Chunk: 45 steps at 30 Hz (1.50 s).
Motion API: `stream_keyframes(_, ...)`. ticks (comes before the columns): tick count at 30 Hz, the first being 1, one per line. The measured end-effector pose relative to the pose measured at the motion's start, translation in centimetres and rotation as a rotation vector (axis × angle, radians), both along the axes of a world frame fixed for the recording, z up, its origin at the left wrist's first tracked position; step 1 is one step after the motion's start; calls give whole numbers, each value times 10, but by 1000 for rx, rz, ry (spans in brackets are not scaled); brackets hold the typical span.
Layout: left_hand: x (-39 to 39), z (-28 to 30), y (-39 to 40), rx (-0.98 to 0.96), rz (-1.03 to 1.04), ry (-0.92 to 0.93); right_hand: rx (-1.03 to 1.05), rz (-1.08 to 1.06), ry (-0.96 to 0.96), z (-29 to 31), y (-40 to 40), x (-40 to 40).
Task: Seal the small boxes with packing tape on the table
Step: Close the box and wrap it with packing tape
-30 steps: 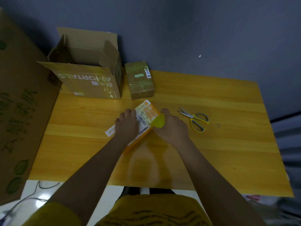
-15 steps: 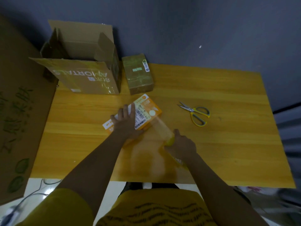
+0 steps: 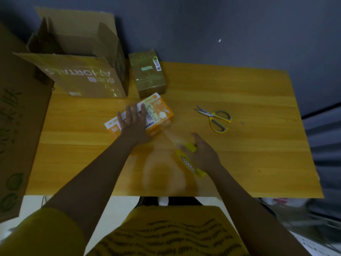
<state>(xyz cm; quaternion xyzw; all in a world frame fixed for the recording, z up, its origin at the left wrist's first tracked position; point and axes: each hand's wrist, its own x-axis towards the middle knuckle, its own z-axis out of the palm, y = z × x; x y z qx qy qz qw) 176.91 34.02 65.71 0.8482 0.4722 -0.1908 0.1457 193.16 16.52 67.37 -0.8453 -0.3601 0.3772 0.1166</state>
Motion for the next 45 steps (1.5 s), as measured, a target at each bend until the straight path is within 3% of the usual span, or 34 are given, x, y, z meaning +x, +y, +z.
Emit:
stream_keyframes(2,8,6,-17,1,8,-79,190,-219,-46,-6,4,13)
stream_keyframes(4,14,9,-41,33,41,-296,257,-321,-141,-20,13,38)
stream_keyframes(7,26,13,-71,41,221,-501,87,-119,-276,-39,31,79)
stream_keyframes(10,37,5,-86,-41,357,-492,-98,49,-312,-50,44,108)
stream_keyframes(13,43,-3,-96,-74,482,-528,-259,85,-306,-63,52,129)
stream_keyframes(17,49,-7,-110,-32,589,-583,-291,169,-415,-78,52,139)
stream_keyframes(22,55,-11,-116,-244,882,-679,-174,207,-358,-78,46,140)
stream_keyframes(27,53,-13,-116,-476,940,-657,-68,276,-336,-77,36,132)
stream_keyframes(32,48,-13,-114,-661,870,-695,85,249,154,-51,36,129)
stream_keyframes(34,47,-11,-113,-695,849,-687,51,310,283,-36,39,131)
stream_keyframes(36,47,-8,-114,-706,827,-676,-19,447,285,-17,44,135)
stream_keyframes(45,45,-4,-123,-665,783,-718,-662,919,16,22,84,129)
